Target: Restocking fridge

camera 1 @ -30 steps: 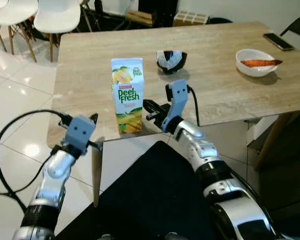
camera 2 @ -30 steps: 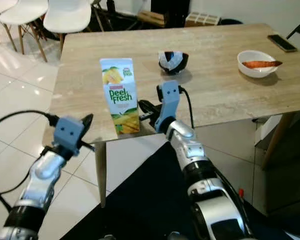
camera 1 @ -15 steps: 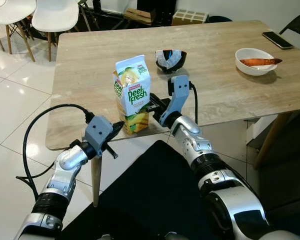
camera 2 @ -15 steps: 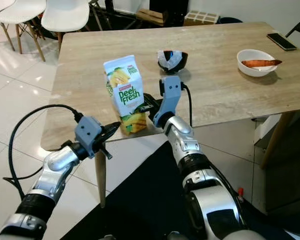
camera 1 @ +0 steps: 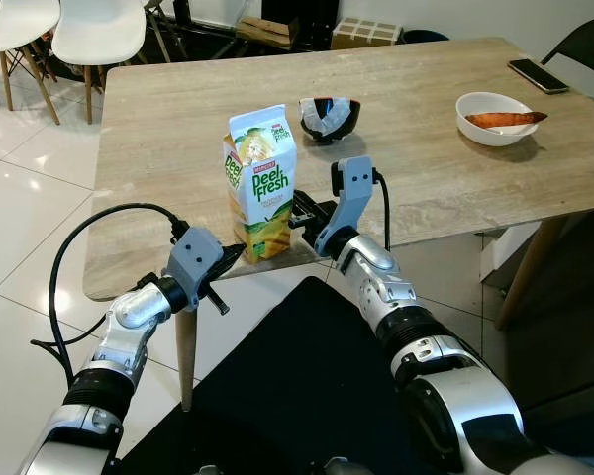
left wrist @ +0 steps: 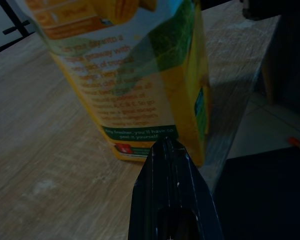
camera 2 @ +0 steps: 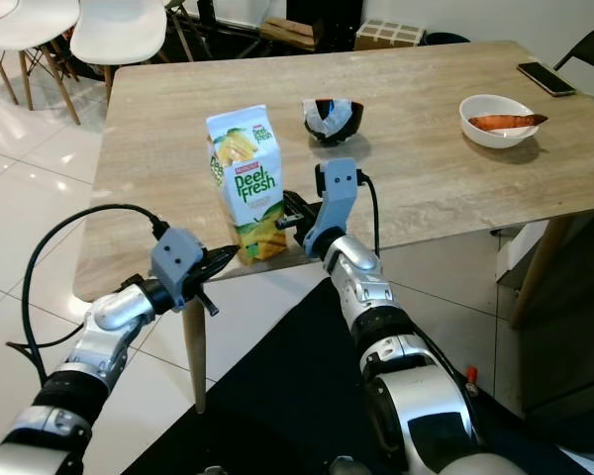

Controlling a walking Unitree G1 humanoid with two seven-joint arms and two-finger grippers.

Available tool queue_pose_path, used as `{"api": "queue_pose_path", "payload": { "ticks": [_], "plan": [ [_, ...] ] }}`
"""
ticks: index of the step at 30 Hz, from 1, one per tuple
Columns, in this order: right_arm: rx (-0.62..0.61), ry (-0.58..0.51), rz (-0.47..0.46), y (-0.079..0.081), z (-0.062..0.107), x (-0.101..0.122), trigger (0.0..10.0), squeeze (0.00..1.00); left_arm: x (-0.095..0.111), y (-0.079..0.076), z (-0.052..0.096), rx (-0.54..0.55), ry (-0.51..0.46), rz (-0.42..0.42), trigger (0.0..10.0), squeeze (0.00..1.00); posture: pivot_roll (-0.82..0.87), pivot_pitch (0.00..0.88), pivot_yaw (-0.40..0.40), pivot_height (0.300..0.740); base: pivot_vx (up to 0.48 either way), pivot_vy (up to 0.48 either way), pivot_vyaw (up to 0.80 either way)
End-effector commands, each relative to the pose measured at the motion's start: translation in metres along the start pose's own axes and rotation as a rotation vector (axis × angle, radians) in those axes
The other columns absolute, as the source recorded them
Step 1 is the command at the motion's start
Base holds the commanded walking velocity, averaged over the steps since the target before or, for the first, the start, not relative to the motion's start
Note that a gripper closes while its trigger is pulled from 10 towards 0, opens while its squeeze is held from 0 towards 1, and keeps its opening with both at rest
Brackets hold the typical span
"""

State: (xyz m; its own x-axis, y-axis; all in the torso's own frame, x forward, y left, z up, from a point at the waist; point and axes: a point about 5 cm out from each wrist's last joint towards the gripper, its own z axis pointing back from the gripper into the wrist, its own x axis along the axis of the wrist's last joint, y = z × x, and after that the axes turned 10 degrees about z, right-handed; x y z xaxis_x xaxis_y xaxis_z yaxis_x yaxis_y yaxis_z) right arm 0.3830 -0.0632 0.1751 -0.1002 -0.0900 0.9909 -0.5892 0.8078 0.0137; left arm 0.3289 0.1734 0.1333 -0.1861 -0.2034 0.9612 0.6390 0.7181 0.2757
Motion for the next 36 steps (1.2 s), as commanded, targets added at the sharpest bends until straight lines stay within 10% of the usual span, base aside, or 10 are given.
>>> {"api": "queue_pose_path", "payload": {
  "ticks": [1,22,27,36],
  "plan": [
    [0.01,0.016,-0.003,0.0,0.003,-0.006,10.0,0.0,0.0,0.008,0.007,0.014,0.018,-0.031,10.0,0.0,-0.09,0.134,-0.041,0.74,0.0,0.0,0.0],
    [0.126,0.086,0.034,-0.019,0.043,-0.026,10.0,0.0,0.006,0.057,0.055,0.211,0.044,-0.092,10.0,0.0,-0.09,0.14,-0.042,0.74,0.0,0.0,0.0],
    [0.007,0.096,0.064,-0.031,0.043,-0.025,10.0,0.0,0.007,0.036,0.041,0.087,0.008,-0.019,10.0,0.0,-0.09,0.139,-0.039,0.74,0.0,0.0,0.0],
    [-0.231,0.063,0.073,-0.039,0.019,-0.005,10.0,0.0,0.012,-0.052,-0.005,-0.322,-0.049,0.171,10.0,0.0,-0.09,0.145,-0.036,0.74,0.0,0.0,0.0]
  ]
}}
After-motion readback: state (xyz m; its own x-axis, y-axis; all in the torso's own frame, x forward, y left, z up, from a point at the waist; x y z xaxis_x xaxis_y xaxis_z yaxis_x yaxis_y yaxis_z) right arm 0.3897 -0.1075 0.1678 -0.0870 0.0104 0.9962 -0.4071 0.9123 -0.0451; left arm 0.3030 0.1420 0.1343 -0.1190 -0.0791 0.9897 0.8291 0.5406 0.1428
